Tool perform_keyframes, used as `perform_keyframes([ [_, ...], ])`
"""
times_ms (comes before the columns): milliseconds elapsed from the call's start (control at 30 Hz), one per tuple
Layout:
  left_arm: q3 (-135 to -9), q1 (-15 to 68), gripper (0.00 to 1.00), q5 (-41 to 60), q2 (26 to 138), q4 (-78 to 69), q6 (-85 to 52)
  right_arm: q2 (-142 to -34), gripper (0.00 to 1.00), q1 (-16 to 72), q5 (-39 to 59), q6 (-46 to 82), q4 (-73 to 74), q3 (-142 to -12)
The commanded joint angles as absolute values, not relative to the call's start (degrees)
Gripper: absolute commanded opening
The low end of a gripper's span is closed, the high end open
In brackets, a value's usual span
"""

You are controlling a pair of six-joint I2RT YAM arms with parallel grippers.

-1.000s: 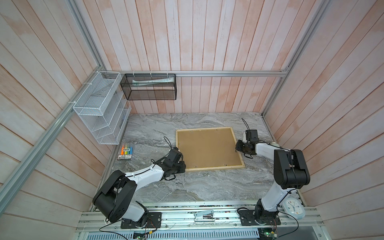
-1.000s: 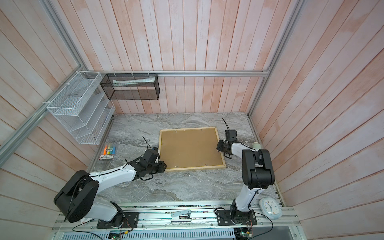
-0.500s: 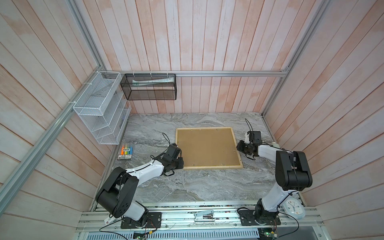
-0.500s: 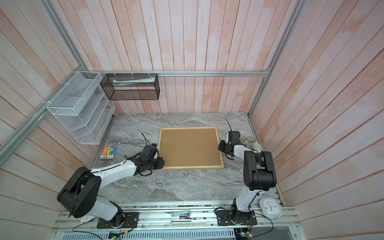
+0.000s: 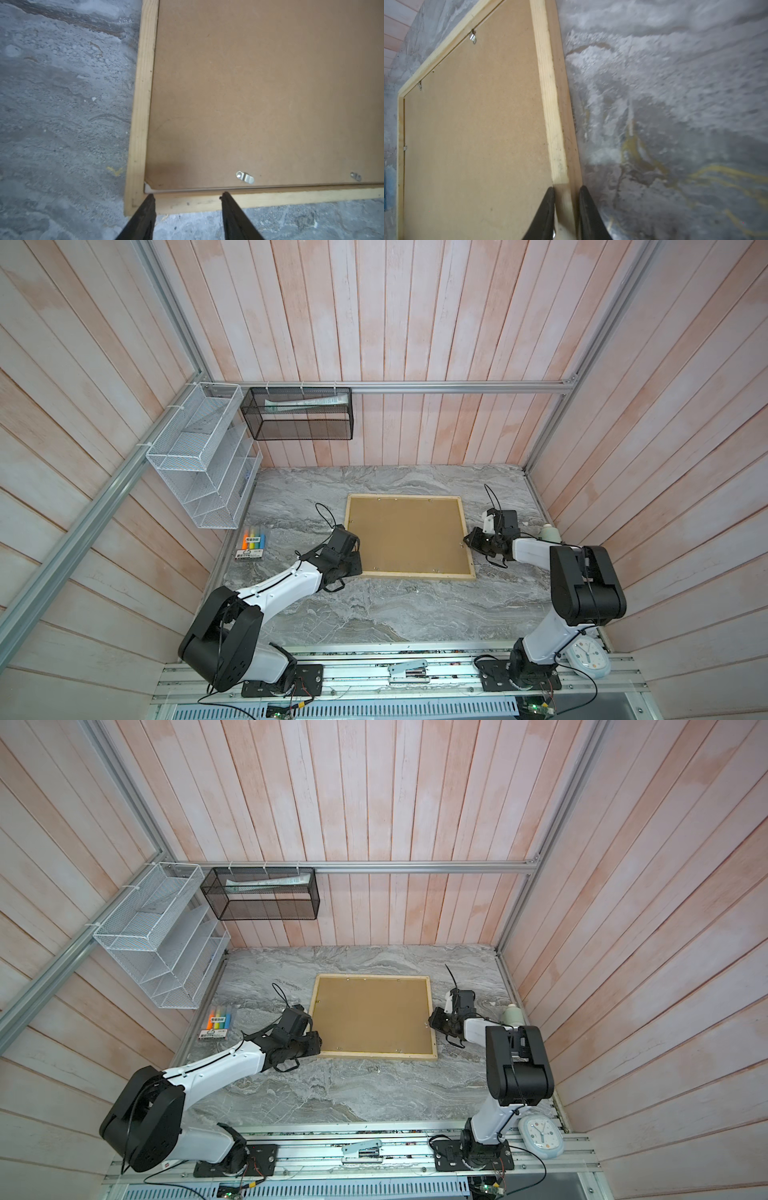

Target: Put the photo into the frame

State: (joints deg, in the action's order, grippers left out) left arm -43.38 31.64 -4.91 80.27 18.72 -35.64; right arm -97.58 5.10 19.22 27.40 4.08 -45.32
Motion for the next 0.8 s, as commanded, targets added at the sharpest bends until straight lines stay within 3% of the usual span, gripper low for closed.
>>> perform_keyframes([
  [0, -42.3, 33.3, 0.55, -8.2, 77.9, 19.6, -40.3, -97.3, 0.23, 10.6, 22.5, 30.5, 0.1, -42.0],
  [200, -40.5, 35.8, 0.58, -10.7, 77.5, 18.9, -44.8, -95.2, 0.23, 17.3, 22.4, 32.4, 0.2, -41.9],
  [767, -41.1, 36.3, 0.61, -8.8, 82.3, 18.8, -45.0, -88.2, 0.25, 17.4, 18.6, 26.2, -5.9, -46.0],
])
